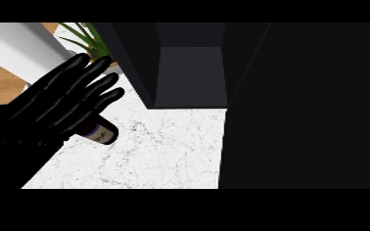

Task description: Pick up the wine, place it into the cabinet and close the cabinet

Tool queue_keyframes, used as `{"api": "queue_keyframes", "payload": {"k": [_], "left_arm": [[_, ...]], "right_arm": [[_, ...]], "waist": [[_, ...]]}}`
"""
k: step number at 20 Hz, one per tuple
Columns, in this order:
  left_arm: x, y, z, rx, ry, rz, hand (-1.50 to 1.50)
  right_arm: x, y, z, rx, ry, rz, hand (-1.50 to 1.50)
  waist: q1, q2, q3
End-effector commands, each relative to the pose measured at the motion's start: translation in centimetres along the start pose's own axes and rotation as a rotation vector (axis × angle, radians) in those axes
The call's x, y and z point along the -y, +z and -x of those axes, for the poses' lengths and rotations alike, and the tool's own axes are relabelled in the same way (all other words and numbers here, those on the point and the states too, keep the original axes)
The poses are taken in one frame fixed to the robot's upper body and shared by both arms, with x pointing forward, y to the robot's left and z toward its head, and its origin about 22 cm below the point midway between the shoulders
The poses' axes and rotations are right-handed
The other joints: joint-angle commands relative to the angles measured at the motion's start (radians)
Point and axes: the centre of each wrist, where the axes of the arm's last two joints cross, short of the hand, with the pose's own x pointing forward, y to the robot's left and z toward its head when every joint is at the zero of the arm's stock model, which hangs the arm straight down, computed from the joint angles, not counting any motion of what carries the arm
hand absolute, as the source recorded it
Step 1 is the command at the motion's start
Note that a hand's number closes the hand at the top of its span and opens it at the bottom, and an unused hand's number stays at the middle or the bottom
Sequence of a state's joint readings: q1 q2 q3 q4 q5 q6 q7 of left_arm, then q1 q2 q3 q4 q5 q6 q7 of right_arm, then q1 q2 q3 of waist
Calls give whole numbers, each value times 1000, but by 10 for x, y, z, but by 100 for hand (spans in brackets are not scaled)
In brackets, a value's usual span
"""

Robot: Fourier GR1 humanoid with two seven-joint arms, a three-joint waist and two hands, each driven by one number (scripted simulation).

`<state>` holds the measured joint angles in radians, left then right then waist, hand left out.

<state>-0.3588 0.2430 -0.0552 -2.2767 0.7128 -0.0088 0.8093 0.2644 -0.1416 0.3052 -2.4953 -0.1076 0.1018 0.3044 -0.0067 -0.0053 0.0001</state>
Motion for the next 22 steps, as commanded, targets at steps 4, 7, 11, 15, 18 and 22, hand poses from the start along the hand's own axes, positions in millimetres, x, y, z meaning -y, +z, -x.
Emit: {"api": "queue_keyframes", "payload": {"k": [4, 7, 11, 15, 18, 22], "left_arm": [[17, 20, -18, -21, -10, -23, -150], [20, -2, -22, -25, 0, -48, -150], [24, 24, -35, -6, 4, -71, -150], [11, 24, -42, 0, -29, -103, -150], [8, 26, -41, 7, -35, -136, -150], [-3, 22, -37, -18, -50, -154, -150]], "right_arm": [[-10, 20, -44, 62, -14, 30, -150], [-6, 23, -44, 37, 14, 6, -150], [-12, 25, -55, 38, 14, 21, -150], [-10, 23, -56, 47, 1, 5, -150], [-4, 19, -52, 61, 18, 19, -150], [-10, 21, -51, 39, 4, 18, -150]], "waist": [[4, 0, -1], [-5, 1, 1], [5, -4, -1], [5, -1, -1], [5, 1, 0], [0, 1, 0]]}}
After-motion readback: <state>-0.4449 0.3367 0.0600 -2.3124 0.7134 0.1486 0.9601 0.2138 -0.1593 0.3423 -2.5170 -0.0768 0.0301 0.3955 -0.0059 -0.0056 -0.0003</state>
